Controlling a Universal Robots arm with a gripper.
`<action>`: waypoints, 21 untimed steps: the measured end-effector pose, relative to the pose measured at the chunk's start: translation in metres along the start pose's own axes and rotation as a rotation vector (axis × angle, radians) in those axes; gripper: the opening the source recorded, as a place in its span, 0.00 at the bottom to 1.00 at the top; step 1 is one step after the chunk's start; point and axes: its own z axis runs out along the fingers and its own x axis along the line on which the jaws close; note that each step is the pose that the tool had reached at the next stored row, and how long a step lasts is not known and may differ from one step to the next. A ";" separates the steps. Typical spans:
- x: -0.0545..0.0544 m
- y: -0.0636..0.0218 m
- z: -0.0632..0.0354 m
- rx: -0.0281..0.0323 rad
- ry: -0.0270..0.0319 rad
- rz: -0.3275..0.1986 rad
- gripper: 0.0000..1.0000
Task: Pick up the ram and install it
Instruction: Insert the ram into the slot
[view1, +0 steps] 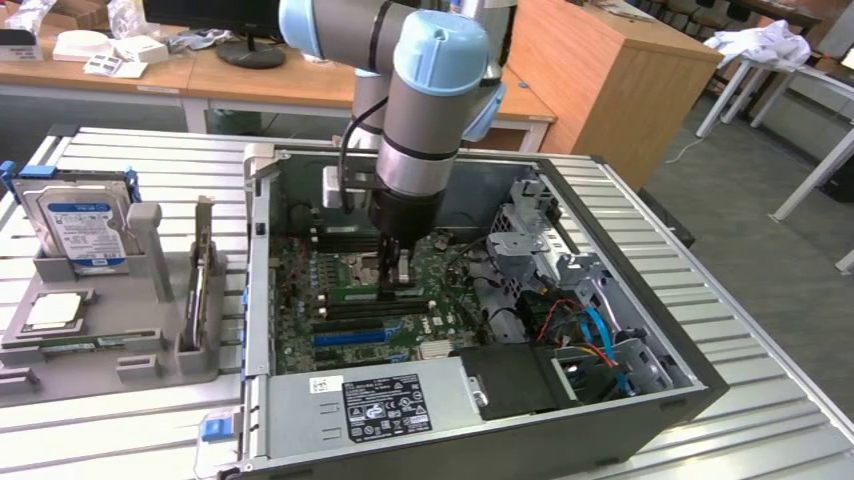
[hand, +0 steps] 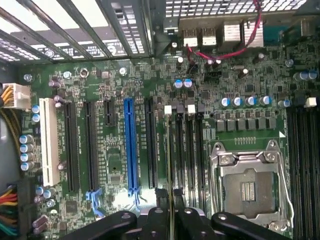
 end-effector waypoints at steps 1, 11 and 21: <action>0.000 0.0000 0.0001 -0.0001 0.0002 0.000 0.14; -0.007 0.0004 0.0080 -0.0001 -0.0006 -0.003 0.14; -0.007 -0.0004 0.0082 -0.0002 -0.0001 -0.018 0.14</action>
